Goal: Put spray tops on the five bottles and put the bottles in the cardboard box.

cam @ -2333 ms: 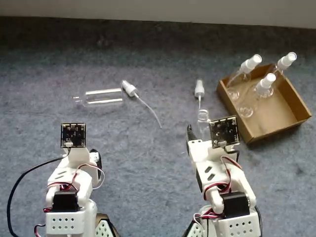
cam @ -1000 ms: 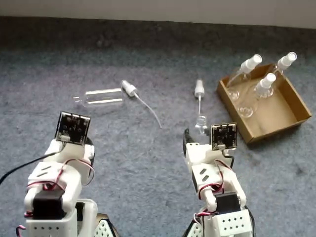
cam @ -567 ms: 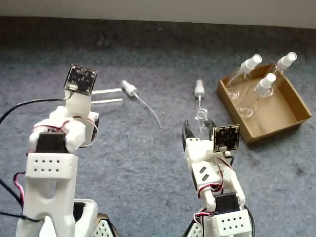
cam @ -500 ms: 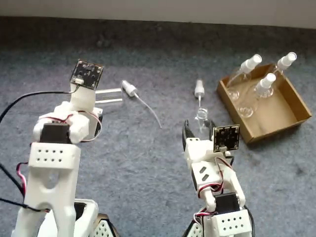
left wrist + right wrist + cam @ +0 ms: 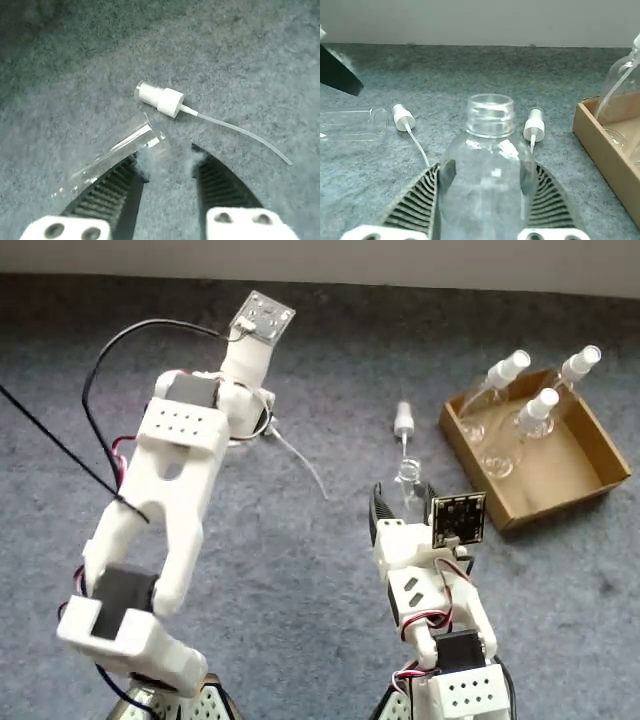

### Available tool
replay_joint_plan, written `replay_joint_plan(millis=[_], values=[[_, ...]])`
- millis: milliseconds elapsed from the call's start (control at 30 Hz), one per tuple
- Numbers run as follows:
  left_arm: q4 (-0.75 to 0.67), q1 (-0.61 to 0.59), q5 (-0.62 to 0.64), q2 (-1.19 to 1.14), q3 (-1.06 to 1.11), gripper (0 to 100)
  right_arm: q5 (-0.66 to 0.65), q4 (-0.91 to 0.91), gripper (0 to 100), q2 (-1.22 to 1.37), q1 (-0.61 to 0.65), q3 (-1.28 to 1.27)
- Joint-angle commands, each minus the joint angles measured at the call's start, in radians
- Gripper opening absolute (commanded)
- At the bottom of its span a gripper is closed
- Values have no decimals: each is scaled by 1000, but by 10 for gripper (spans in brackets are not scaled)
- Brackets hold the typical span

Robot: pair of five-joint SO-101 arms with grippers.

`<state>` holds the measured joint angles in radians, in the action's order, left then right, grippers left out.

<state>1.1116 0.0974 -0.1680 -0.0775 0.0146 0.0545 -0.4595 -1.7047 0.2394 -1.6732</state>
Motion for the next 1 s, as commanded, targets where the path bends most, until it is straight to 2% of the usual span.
replay_joint_plan(millis=[0,233,400,633,967], values=[[-20,-21,-2,-213,-269,252,3,25,80,-10,-12,-70],[-14,-73,-2,-530,-588,294,3,24,80,-10,-7,-71],[-11,-76,-2,-690,-691,292,3,22,80,-10,-7,-71],[89,-71,-2,-797,-812,291,3,25,80,-10,-7,-79],[92,-56,-2,-981,-1046,291,2,25,80,-10,-7,-113]])
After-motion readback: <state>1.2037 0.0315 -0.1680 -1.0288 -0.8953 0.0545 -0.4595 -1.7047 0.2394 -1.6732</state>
